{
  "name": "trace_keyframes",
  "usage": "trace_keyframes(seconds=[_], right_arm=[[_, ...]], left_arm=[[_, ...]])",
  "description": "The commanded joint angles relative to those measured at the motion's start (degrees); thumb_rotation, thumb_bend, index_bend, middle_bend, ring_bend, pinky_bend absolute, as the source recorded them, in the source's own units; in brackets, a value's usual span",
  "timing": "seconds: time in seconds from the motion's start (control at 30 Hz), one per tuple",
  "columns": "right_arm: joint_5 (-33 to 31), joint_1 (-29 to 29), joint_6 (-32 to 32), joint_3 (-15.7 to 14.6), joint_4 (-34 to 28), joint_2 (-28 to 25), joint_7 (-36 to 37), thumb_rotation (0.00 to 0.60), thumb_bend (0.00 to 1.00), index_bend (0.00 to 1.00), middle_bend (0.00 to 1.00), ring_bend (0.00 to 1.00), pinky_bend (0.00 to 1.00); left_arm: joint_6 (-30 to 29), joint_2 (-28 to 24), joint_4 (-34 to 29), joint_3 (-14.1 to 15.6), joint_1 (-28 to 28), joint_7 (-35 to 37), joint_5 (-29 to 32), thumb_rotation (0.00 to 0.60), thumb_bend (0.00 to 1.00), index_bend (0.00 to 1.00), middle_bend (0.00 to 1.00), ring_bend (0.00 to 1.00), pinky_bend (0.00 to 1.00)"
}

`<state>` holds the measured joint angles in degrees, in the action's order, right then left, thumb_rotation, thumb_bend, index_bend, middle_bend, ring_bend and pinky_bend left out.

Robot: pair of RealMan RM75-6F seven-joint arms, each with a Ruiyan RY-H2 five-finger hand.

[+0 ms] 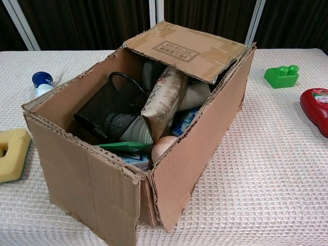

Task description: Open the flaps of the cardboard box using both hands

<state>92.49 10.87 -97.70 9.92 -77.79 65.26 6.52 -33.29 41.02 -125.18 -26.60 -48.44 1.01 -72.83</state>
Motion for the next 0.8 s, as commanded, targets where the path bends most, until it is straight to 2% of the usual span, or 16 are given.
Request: trace_keyframes(seconds=[0.03, 0.07, 0.13, 0.27, 0.5, 0.8], right_arm=[[-0.05, -0.25, -0.34, 0.06, -0.06, -0.24, 0.16, 0.6, 0.39, 0.0, 0.0, 0.0, 0.0], [-0.21, -0.39, -0.51, 0.14, 0.0, -0.36, 0.32, 0.6, 0.39, 0.0, 0.0, 0.0, 0.0], [-0.67, -0.72, -0.71, 0.28, 0.32, -0.61, 0.98, 0.6, 0.39, 0.0, 0.0, 0.0, 0.0], [-1.66, -1.12, -0.51, 0.43, 1.43, -0.6, 2.58, 0.6, 0.39, 0.0, 0.0, 0.0, 0.0], [-2.09, -1.43, -0.39, 0.29, 3.55, 0.17, 4.37, 0.6, 0.39, 0.0, 0.0, 0.0, 0.0], [-2.78, -1.75, -0.12, 0.36, 4.7, 0.52, 5.48, 0.6, 0.39, 0.0, 0.0, 0.0, 0.0]], left_arm=[[-16.71, 20.08, 9.08, 6.36, -4.88, -27.27, 5.58, 0.402, 0.08, 0.0, 0.03, 0.06, 0.2], [-18.14, 22.04, 10.39, 7.1, -5.49, -30.3, 5.68, 0.443, 0.08, 0.0, 0.02, 0.05, 0.19], [-20.96, 26.24, 13.05, 8.68, -6.36, -35.15, 5.51, 0.488, 0.08, 0.0, 0.02, 0.05, 0.19], [-24.2, 32.1, 17.43, 11.3, -6.8, -38.81, 3.43, 0.585, 0.08, 0.0, 0.02, 0.03, 0.18], [-24.52, 38.74, 24.81, 13.67, -7.93, -39.47, 2.37, 0.6, 0.08, 0.0, 0.02, 0.03, 0.18], [-24.61, 41.1, 28.52, 14.55, -8.21, -38.92, 2.8, 0.6, 0.08, 0.0, 0.02, 0.03, 0.18]])
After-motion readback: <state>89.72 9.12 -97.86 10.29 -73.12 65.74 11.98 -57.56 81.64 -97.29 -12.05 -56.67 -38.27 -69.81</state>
